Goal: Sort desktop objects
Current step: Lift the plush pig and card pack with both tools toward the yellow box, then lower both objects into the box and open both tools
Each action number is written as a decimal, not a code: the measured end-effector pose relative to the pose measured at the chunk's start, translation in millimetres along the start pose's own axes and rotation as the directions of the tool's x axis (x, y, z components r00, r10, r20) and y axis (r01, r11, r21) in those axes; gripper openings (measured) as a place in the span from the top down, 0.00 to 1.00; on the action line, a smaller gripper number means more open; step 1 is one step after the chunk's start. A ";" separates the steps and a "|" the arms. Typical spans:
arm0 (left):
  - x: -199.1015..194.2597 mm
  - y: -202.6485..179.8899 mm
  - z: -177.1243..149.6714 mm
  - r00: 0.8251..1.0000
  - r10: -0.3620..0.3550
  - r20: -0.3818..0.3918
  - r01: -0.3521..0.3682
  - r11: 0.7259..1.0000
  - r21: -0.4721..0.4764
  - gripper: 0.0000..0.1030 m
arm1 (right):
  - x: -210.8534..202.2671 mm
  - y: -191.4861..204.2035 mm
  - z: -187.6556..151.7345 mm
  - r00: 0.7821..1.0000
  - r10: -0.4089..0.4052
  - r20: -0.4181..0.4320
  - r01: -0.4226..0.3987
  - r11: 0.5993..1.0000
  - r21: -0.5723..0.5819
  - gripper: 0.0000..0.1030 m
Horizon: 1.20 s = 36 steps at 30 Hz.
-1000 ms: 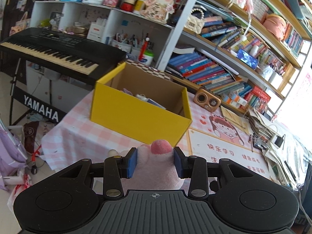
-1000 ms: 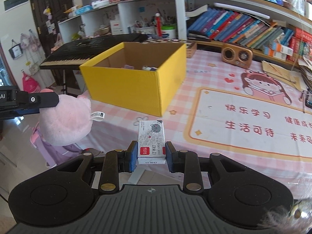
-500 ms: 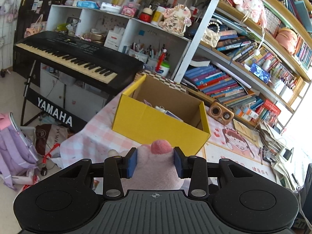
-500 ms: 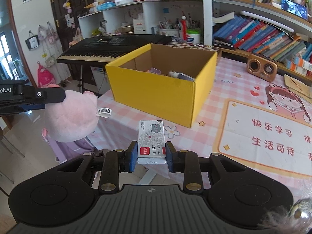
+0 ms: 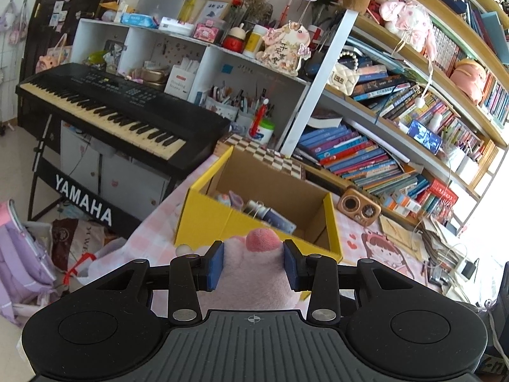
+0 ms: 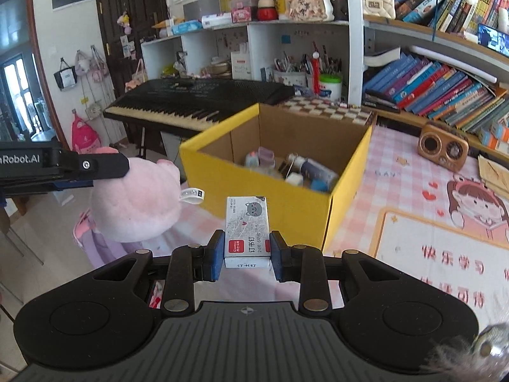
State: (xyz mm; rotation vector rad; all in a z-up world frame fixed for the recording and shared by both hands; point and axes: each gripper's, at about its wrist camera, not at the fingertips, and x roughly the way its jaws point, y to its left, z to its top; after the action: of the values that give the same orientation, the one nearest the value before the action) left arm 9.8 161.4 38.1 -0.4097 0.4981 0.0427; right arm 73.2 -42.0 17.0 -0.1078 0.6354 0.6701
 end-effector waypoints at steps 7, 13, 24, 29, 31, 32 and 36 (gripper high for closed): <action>31.4 -13.3 25.3 1.000 -0.002 0.026 0.001 1.000 0.020 0.63 | 15.4 -23.7 35.2 0.999 0.000 0.051 0.000 1.000 0.003 0.73; 74.6 -23.9 49.1 1.000 0.008 0.028 -0.009 0.999 0.041 0.63 | 44.8 -48.2 62.3 0.998 -0.004 0.057 0.005 1.000 -0.009 0.73; 163.3 -38.9 66.4 0.997 0.072 -0.008 -0.071 0.991 0.114 0.64 | 123.8 -87.3 92.9 1.000 0.001 -0.020 -0.002 0.997 -0.076 0.73; 199.7 -35.8 62.1 0.990 0.113 -0.086 -0.103 0.988 0.114 0.81 | 157.5 -98.5 99.4 0.997 0.012 -0.076 -0.021 0.993 -0.118 0.73; 209.2 -31.5 59.3 0.984 0.141 -0.113 -0.129 0.986 0.104 0.81 | 167.2 -100.9 101.5 0.995 0.022 -0.099 -0.035 0.991 -0.127 0.73; 211.5 -29.4 58.0 0.981 0.149 -0.122 -0.137 0.986 0.098 0.81 | 171.1 -102.0 102.6 0.994 0.028 -0.107 -0.042 0.991 -0.131 0.73; 207.5 -24.7 57.3 0.982 0.148 -0.117 -0.140 0.988 0.070 0.81 | 181.7 -102.8 105.1 0.991 0.045 -0.128 -0.064 0.986 -0.151 0.73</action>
State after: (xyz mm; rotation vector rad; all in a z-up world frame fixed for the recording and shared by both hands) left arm 221.8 149.0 -5.0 -0.3164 0.6475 0.1425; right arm 299.5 6.9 -14.6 -0.2791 0.7074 0.7697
